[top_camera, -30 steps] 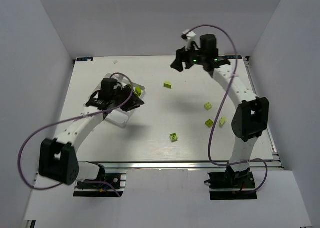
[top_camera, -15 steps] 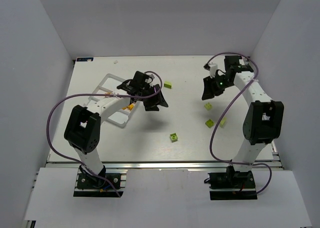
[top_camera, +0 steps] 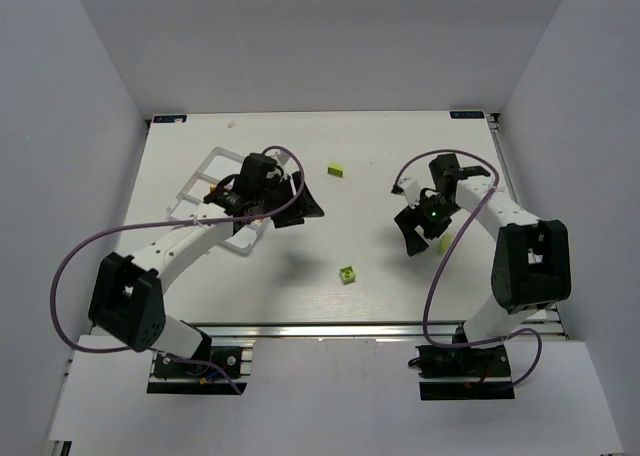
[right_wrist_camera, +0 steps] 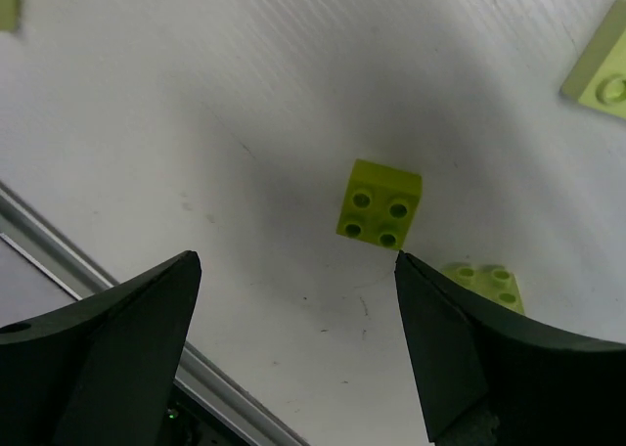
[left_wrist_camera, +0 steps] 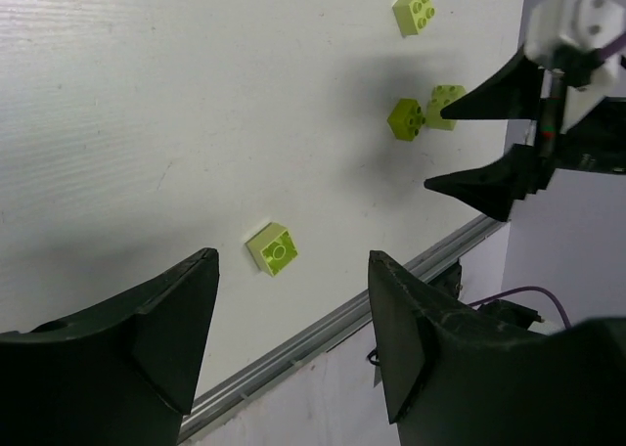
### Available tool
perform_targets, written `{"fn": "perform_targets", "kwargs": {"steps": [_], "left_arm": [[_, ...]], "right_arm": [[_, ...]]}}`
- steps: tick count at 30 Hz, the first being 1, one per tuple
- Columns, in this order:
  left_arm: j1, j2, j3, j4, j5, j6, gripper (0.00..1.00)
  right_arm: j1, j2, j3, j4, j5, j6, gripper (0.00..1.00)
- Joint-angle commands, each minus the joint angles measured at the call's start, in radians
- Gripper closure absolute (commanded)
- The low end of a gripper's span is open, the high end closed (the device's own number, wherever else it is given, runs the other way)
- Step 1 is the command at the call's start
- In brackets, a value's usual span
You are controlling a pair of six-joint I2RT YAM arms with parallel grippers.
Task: Sort the legos into containers by color
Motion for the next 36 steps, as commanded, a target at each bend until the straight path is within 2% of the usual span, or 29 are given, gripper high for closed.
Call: {"fn": "perform_targets", "kwargs": {"steps": [1,8,14,16,17,19,20,22,23,24,27,29,33,36], "left_arm": [[0.0,-0.099,-0.047,0.036,-0.041,-0.018,0.28],[0.0,-0.184,-0.124,0.028,-0.066,-0.036,0.27],[0.0,-0.239,-0.159,0.023,-0.092,-0.047,0.28],[0.0,-0.26,-0.17,0.017,-0.101,-0.048,0.27],[0.0,-0.27,-0.173,0.016,-0.112,-0.05,0.27],[0.0,-0.293,-0.183,0.008,-0.123,-0.051,0.28],[0.0,-0.302,-0.185,0.008,-0.132,-0.051,0.28],[0.01,-0.319,-0.191,0.002,-0.138,-0.054,0.28],[0.01,-0.337,-0.194,0.0,-0.144,-0.054,0.27],[0.01,-0.349,-0.194,-0.004,-0.15,-0.054,0.27],[0.01,-0.415,-0.197,-0.01,-0.187,-0.053,0.28],[0.01,-0.46,-0.203,-0.015,-0.219,-0.053,0.28],[0.01,-0.598,-0.226,-0.038,-0.342,-0.068,0.28],[0.01,-0.648,-0.228,-0.073,-0.373,-0.085,0.28]], "right_arm": [[0.016,-0.017,-0.042,0.094,0.131,0.025,0.15],[0.047,0.029,-0.088,0.192,0.191,0.039,0.18],[0.068,0.056,-0.119,0.244,0.213,0.042,0.29],[0.073,0.059,-0.129,0.247,0.219,0.035,0.39],[0.071,0.059,-0.129,0.249,0.223,0.033,0.5],[0.074,0.054,-0.136,0.249,0.236,0.021,0.59],[0.074,0.051,-0.134,0.249,0.237,0.016,0.71],[0.076,0.04,-0.117,0.237,0.231,0.004,0.81],[0.077,0.034,-0.099,0.225,0.217,-0.011,0.94],[0.082,0.03,-0.076,0.211,0.17,-0.02,0.99],[0.108,0.055,0.073,0.145,0.023,-0.048,1.0],[0.152,0.098,0.231,0.131,-0.034,-0.038,1.0],[0.269,0.308,0.536,0.131,-0.187,0.079,1.0],[0.339,0.461,0.747,0.209,-0.24,0.2,1.0]]}}
